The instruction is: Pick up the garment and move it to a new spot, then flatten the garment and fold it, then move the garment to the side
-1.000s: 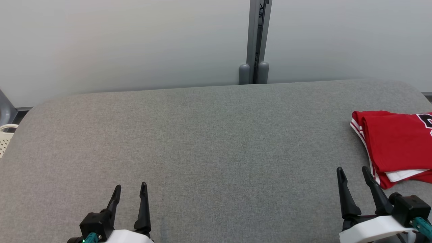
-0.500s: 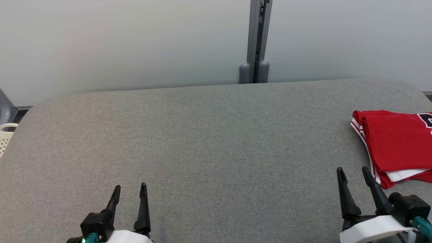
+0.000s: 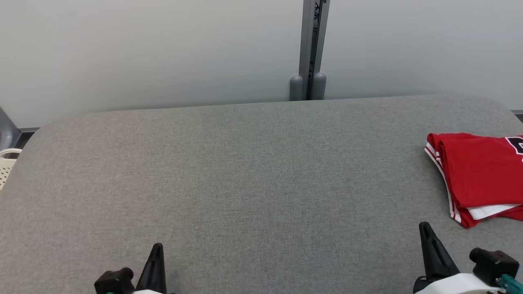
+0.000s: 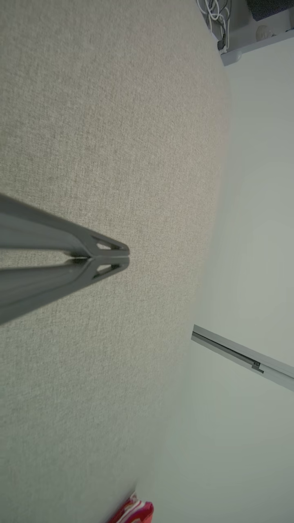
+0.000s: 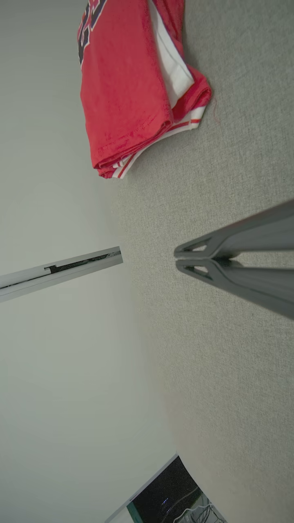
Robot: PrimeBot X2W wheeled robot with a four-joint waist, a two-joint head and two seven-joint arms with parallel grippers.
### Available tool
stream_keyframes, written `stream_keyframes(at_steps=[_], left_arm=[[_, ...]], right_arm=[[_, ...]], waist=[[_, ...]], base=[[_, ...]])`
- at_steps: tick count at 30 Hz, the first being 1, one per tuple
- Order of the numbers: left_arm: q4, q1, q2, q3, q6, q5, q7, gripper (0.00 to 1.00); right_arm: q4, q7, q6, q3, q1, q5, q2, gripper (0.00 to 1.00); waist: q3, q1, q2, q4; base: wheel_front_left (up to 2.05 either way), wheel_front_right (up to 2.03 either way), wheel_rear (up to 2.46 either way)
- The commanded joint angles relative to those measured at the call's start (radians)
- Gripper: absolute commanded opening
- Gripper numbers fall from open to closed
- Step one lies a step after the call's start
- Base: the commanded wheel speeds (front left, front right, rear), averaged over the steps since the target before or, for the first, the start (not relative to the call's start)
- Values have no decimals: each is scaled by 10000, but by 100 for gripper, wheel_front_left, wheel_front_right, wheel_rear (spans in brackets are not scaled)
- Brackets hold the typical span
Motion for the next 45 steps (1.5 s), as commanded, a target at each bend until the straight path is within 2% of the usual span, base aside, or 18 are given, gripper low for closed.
stream_keyframes(at_steps=[1, 11, 45], left_arm=[[-188, -301, 46, 178, -120, -493, 107, 0], [-301, -498, 28, 573, -456, -2120, 568, 0], [-581, -1036, -22, 1641, -1353, -6455, 1805, 0]], right_arm=[[-172, 107, 0, -70, -244, 532, -61, 0], [-182, 512, 0, -234, -423, 2262, -92, 0], [-196, 1614, 1, -679, -887, 6855, -162, 0]], waist=[[3, 0, 0, 0], [21, 0, 0, 0], [81, 0, 0, -1]], base=[[0, 0, 0], [0, 0, 0], [0, 0, 0]])
